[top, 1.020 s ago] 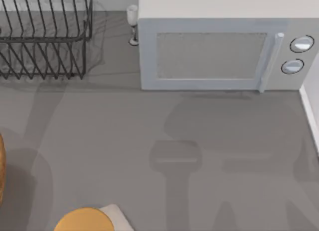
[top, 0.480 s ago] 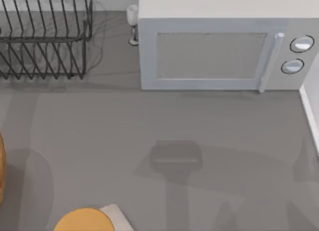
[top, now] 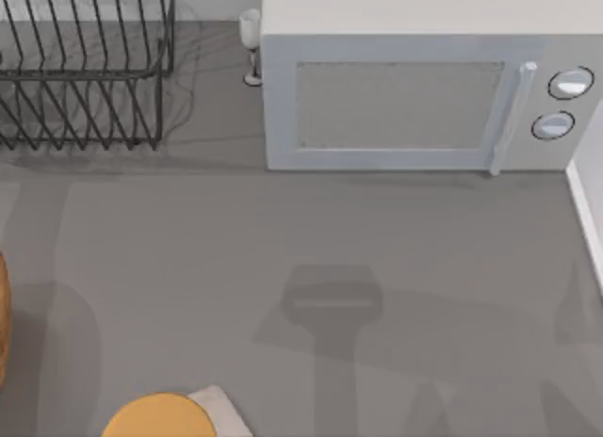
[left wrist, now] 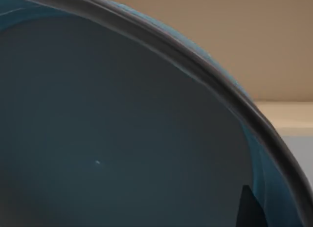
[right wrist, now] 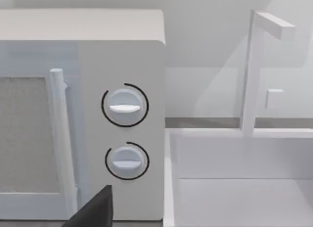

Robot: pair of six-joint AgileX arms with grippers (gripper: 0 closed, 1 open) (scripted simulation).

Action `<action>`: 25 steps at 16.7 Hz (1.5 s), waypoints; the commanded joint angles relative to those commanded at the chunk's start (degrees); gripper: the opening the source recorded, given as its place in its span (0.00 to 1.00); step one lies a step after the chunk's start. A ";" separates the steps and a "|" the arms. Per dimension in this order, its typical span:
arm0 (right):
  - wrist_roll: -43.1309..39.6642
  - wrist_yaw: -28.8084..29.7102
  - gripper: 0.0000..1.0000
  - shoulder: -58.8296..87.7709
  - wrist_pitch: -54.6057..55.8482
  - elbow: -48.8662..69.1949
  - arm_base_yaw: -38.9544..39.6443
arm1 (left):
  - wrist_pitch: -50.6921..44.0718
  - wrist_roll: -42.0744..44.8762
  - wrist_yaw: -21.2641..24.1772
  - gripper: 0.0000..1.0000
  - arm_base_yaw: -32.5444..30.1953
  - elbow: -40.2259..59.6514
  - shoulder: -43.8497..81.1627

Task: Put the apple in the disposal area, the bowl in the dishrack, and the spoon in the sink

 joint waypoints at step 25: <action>0.00 0.00 1.00 0.00 0.00 0.00 0.00 | 60.54 0.15 -5.68 0.08 -6.34 -11.02 49.27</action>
